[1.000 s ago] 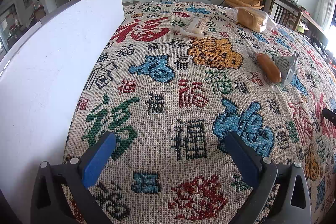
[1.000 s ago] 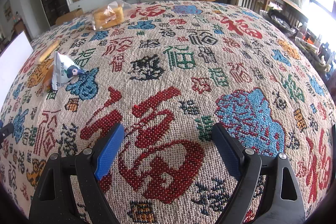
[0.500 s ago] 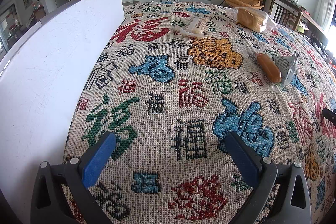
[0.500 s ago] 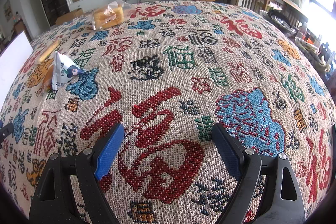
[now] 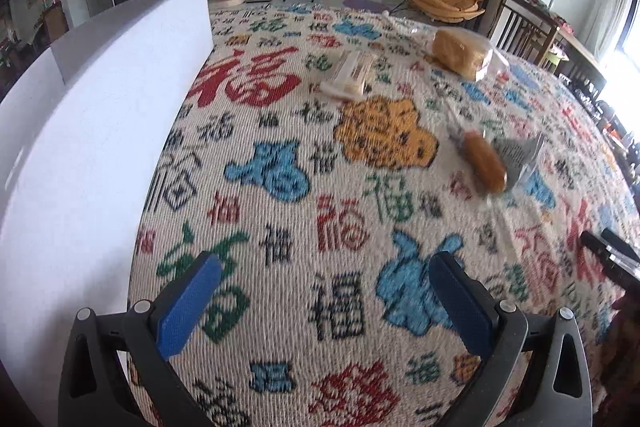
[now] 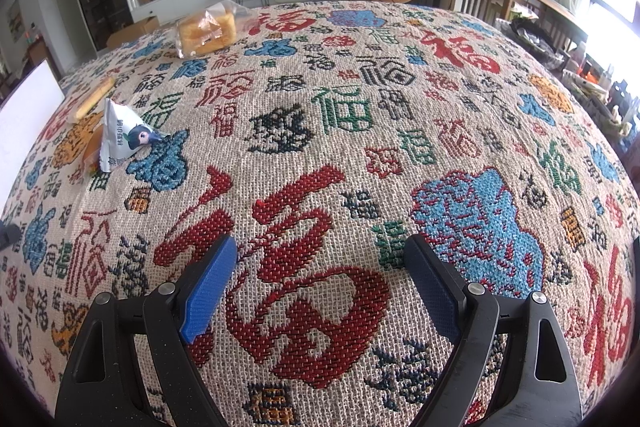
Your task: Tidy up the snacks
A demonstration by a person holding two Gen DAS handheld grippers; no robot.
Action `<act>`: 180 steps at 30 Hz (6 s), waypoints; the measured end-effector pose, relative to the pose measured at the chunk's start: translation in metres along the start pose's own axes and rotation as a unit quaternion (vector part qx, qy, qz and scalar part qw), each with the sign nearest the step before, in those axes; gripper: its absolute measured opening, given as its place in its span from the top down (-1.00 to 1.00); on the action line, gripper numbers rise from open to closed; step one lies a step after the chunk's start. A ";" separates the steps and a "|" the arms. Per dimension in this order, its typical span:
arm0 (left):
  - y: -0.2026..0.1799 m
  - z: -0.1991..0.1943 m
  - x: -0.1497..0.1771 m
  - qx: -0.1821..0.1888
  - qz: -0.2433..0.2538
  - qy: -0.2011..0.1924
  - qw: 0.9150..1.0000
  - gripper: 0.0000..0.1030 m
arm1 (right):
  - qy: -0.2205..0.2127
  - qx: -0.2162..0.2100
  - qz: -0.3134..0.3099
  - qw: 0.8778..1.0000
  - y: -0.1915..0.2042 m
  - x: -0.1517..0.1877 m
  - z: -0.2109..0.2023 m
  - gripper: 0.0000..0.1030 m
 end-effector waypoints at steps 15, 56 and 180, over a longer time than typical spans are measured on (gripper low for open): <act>-0.046 0.117 -0.147 -0.036 0.041 0.049 0.997 -0.79 | 0.001 0.000 -0.002 1.000 0.002 0.000 0.001 -0.74; -0.009 -0.001 0.059 -0.043 0.027 -0.020 0.999 -1.00 | 0.000 0.000 -0.001 1.000 0.002 0.000 0.001 -0.74; 0.005 -0.032 0.078 0.005 0.011 -0.015 1.000 0.45 | -0.041 -0.172 -0.053 0.983 0.046 0.040 -0.061 -0.66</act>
Point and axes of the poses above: each gripper's, at about its wrist camera, not at the fingertips, and z roughly the way its jaws point, y to its left, x to its underside, the point moved 8 cm from there along z, roughly the way its jaws point, and after that the axes turned 8 degrees about -x, right-handed, at the moved point
